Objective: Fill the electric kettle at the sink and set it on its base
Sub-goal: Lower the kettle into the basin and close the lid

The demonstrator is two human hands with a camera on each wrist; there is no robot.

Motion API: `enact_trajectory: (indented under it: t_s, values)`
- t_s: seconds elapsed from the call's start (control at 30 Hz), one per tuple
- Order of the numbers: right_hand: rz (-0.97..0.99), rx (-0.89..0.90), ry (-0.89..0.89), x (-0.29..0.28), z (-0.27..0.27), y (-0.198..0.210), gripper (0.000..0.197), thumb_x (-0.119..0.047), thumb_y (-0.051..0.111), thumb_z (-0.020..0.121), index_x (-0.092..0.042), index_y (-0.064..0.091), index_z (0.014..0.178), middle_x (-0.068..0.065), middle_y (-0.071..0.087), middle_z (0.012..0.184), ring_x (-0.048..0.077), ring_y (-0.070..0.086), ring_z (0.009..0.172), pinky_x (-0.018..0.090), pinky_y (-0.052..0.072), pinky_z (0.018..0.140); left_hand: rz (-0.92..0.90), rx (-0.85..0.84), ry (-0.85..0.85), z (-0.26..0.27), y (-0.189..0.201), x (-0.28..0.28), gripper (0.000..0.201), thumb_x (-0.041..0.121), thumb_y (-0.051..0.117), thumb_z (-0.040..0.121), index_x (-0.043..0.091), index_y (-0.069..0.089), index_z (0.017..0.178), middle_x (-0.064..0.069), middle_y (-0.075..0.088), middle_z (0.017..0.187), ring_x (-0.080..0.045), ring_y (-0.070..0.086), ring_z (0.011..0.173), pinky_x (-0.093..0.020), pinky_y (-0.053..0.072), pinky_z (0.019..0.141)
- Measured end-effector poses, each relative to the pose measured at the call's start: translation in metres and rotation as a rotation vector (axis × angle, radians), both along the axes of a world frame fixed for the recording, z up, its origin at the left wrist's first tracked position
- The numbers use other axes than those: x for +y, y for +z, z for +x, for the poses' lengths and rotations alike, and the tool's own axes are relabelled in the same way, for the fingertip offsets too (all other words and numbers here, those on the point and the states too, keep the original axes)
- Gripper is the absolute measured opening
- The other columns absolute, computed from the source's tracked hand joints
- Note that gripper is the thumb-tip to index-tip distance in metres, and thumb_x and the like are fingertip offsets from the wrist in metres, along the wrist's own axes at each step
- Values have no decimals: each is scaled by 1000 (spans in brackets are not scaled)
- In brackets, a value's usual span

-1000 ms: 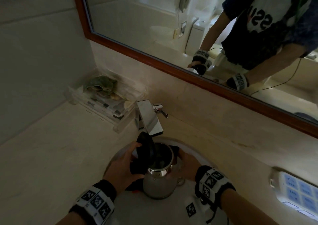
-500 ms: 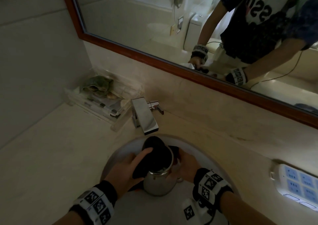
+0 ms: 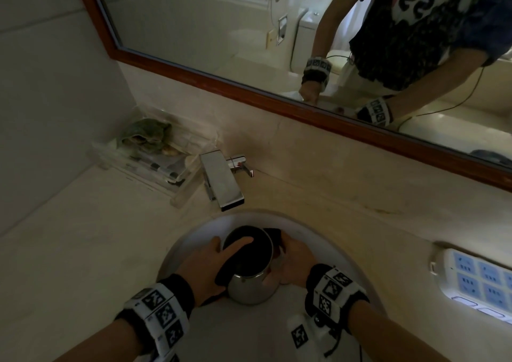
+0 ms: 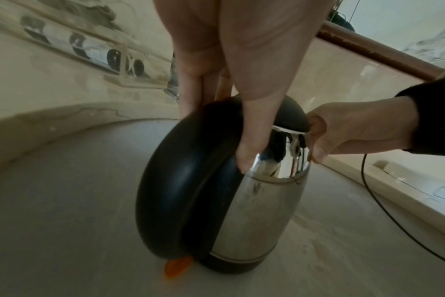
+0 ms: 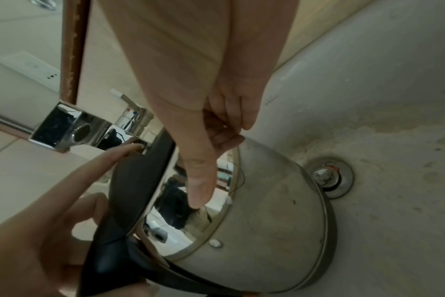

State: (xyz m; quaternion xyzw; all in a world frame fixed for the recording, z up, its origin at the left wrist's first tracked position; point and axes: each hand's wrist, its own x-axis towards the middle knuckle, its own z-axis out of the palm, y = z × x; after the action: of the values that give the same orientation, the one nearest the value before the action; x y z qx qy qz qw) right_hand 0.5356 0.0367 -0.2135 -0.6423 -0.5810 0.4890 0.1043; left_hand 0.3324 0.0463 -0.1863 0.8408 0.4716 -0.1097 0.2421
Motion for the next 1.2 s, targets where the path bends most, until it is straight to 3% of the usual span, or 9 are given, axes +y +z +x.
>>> enact_trajectory:
  t_s: [0.1, 0.2, 0.27, 0.33, 0.4, 0.5, 0.63, 1.13, 1.2]
  values:
    - [-34, -105, -12, 0, 1, 8, 131, -79, 66, 20, -19, 39, 134, 8, 60, 125, 28, 58, 116, 44, 49, 98, -3, 60, 1, 1, 5, 0, 93, 22, 59, 83, 49, -14, 133, -19, 36, 125, -33, 54, 91, -33, 46, 73]
    - [-34, -85, -31, -3, 2, 9, 134, -73, 61, 8, -23, 41, 131, 8, 60, 123, 27, 59, 114, 44, 50, 98, 13, 76, -20, 4, 8, 0, 95, 22, 60, 82, 48, -20, 126, -18, 37, 123, -31, 53, 86, -33, 44, 70]
    - [-26, 3, -34, -8, -1, 13, 118, -49, 90, 31, -30, 36, 134, 7, 50, 138, 29, 49, 126, 48, 42, 106, 7, 96, -36, 7, 10, 0, 95, 21, 60, 83, 46, -19, 130, -18, 37, 123, -31, 52, 86, -32, 42, 69]
    - [-13, 18, -70, -12, -2, 17, 110, -24, 91, 54, -24, 27, 143, 5, 39, 146, 28, 39, 136, 47, 35, 111, -22, 113, -50, 11, 14, -1, 93, 19, 59, 83, 44, -13, 136, -19, 36, 127, -33, 53, 93, -32, 42, 71]
    - [-39, -6, -77, -15, -1, 17, 124, -16, 88, 62, -17, 3, 152, 5, 25, 155, 29, 28, 143, 47, 33, 113, -45, 141, -74, 17, 18, -1, 89, 17, 58, 84, 42, -7, 139, -20, 32, 131, -36, 51, 101, -34, 44, 77]
    - [-67, -47, -22, -15, 0, 14, 132, -23, 85, 67, -18, -19, 149, 5, 10, 160, 29, 20, 146, 47, 30, 115, -101, 171, -99, 25, 22, -1, 84, 16, 54, 87, 40, -6, 140, -25, 23, 140, -40, 47, 112, -39, 44, 86]
    - [-70, -114, 37, -11, -3, 11, 130, -38, 83, 66, -17, -13, 151, 4, 7, 161, 28, 18, 147, 49, 27, 116, -117, 164, -92, 30, 23, -2, 80, 19, 51, 89, 39, -6, 141, -25, 24, 140, -38, 47, 112, -39, 44, 87]
    - [-42, -156, 15, -11, -1, 1, 126, -47, 82, 62, -18, -2, 152, 1, 24, 157, 25, 33, 141, 41, 37, 112, -102, 178, -143, 33, 28, -1, 75, 22, 48, 91, 37, -6, 141, -20, 27, 140, -36, 41, 119, -38, 39, 96]
    - [-46, -147, 27, -9, 0, -1, 127, -49, 82, 61, -18, -2, 151, 2, 28, 154, 25, 38, 137, 42, 41, 109, -75, 154, -131, 33, 29, -1, 75, 24, 47, 91, 38, -7, 141, -19, 28, 139, -35, 45, 115, -34, 41, 90]
